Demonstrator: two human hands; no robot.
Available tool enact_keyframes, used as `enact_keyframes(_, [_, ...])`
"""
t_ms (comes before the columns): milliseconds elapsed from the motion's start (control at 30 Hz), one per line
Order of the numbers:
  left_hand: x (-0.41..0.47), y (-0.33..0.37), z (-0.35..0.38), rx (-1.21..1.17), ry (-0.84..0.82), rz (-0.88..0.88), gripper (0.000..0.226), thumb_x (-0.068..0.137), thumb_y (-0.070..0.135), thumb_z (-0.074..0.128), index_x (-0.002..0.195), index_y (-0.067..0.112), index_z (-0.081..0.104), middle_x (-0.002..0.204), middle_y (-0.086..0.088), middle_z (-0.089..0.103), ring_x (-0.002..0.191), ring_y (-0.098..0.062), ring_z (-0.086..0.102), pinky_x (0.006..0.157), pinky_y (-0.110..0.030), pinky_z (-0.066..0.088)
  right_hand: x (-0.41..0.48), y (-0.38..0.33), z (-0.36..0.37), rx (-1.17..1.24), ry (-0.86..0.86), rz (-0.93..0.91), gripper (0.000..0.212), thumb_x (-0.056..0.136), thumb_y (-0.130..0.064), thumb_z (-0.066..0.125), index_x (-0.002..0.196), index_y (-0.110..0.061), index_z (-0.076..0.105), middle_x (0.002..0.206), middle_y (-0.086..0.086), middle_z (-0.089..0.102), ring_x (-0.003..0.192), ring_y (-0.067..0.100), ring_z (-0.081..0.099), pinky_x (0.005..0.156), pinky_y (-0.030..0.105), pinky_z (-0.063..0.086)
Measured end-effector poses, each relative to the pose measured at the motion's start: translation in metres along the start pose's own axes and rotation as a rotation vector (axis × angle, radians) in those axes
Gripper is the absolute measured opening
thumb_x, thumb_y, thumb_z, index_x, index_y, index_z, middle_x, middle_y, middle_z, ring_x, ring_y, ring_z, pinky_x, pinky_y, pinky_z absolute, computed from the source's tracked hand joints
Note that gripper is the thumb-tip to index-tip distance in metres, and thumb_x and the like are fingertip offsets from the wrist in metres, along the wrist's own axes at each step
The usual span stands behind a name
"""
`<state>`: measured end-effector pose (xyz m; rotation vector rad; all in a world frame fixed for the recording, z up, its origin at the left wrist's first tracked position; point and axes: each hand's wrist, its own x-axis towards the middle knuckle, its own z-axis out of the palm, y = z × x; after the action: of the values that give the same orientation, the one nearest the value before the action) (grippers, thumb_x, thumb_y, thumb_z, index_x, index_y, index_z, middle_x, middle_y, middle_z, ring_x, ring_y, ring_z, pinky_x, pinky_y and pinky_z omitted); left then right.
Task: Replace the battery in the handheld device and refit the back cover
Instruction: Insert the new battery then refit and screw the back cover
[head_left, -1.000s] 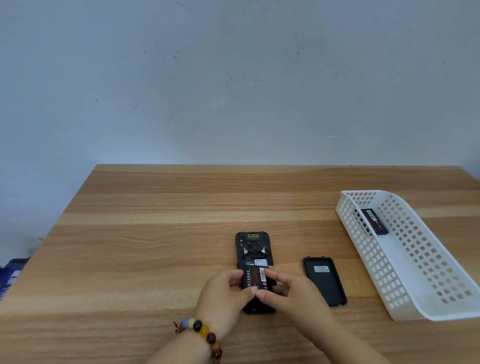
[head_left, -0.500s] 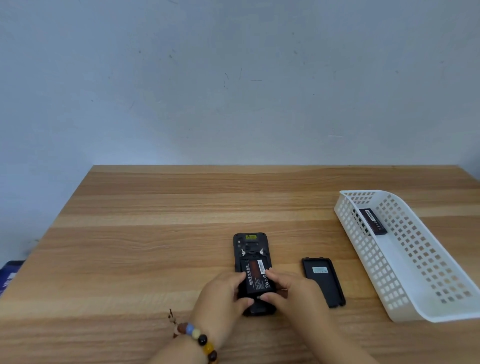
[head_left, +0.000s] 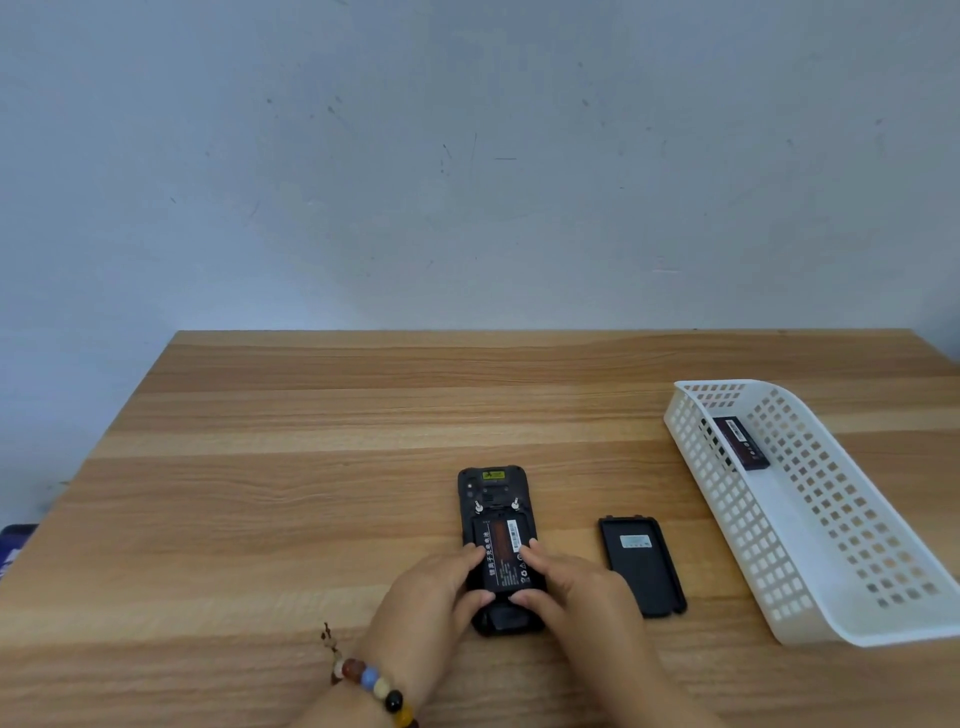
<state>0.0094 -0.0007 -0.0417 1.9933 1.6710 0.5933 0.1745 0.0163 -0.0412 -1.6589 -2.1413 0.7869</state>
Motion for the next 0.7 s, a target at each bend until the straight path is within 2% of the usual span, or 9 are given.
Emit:
enact_keyframes(133, [0.002, -0.002, 0.000, 0.040, -0.028, -0.012, 0.051, 0.091, 0.033, 0.048, 0.138, 0.025, 0.028, 0.138, 0.005, 0.044, 0.124, -0.005, 0.039, 0.085, 0.002, 0.013, -0.001, 0.001, -0.001, -0.010, -0.030, -0.019, 0.048, 0.089, -0.031, 0.059, 0.135, -0.025, 0.047, 0.144, -0.014, 0.042, 0.132, -0.003, 0.038, 0.095, -0.003, 0.013])
enact_keyframes(233, [0.002, -0.004, 0.001, 0.068, -0.042, -0.015, 0.051, 0.092, 0.035, 0.046, 0.138, 0.026, 0.027, 0.140, 0.005, 0.043, 0.125, -0.005, 0.038, 0.090, 0.000, 0.017, -0.001, 0.004, -0.003, -0.016, -0.047, -0.040, 0.046, 0.092, -0.032, 0.054, 0.137, -0.028, 0.044, 0.146, -0.016, 0.038, 0.134, -0.004, 0.035, 0.096, -0.003, 0.013])
enact_keyframes(333, [0.002, -0.004, 0.001, 0.081, -0.060, -0.010, 0.051, 0.092, 0.035, 0.045, 0.139, 0.026, 0.026, 0.142, 0.007, 0.039, 0.127, -0.004, 0.035, 0.090, 0.001, 0.013, -0.001, 0.006, -0.003, -0.027, -0.053, -0.054, 0.045, 0.093, -0.032, 0.052, 0.137, -0.030, 0.043, 0.146, -0.018, 0.036, 0.134, -0.005, 0.033, 0.094, -0.005, 0.011])
enact_keyframes(500, [0.002, -0.007, 0.003, 0.049, -0.054, -0.015, 0.050, 0.091, 0.034, 0.048, 0.137, 0.027, 0.030, 0.141, 0.007, 0.041, 0.126, -0.003, 0.037, 0.088, 0.003, 0.013, -0.002, 0.009, 0.000, 0.028, -0.015, -0.044, 0.042, 0.091, -0.028, 0.057, 0.133, -0.029, 0.050, 0.143, -0.017, 0.043, 0.130, -0.007, 0.037, 0.092, -0.008, 0.012])
enact_keyframes(600, [0.002, -0.007, 0.003, 0.048, -0.056, -0.014, 0.051, 0.091, 0.034, 0.048, 0.138, 0.028, 0.027, 0.140, 0.007, 0.042, 0.125, -0.004, 0.039, 0.092, -0.001, 0.018, -0.002, 0.010, 0.002, 0.072, 0.022, -0.030, 0.041, 0.088, -0.027, 0.061, 0.128, -0.029, 0.055, 0.138, -0.017, 0.049, 0.125, -0.009, 0.042, 0.093, -0.007, 0.017])
enact_keyframes(700, [0.002, -0.006, 0.002, 0.041, -0.062, -0.009, 0.050, 0.092, 0.033, 0.048, 0.138, 0.028, 0.028, 0.141, 0.007, 0.040, 0.126, -0.004, 0.037, 0.090, 0.001, 0.015, -0.002, 0.013, 0.004, 0.123, 0.053, 0.005, 0.039, 0.084, -0.024, 0.068, 0.122, -0.028, 0.061, 0.132, -0.015, 0.056, 0.118, -0.008, 0.048, 0.090, -0.009, 0.024])
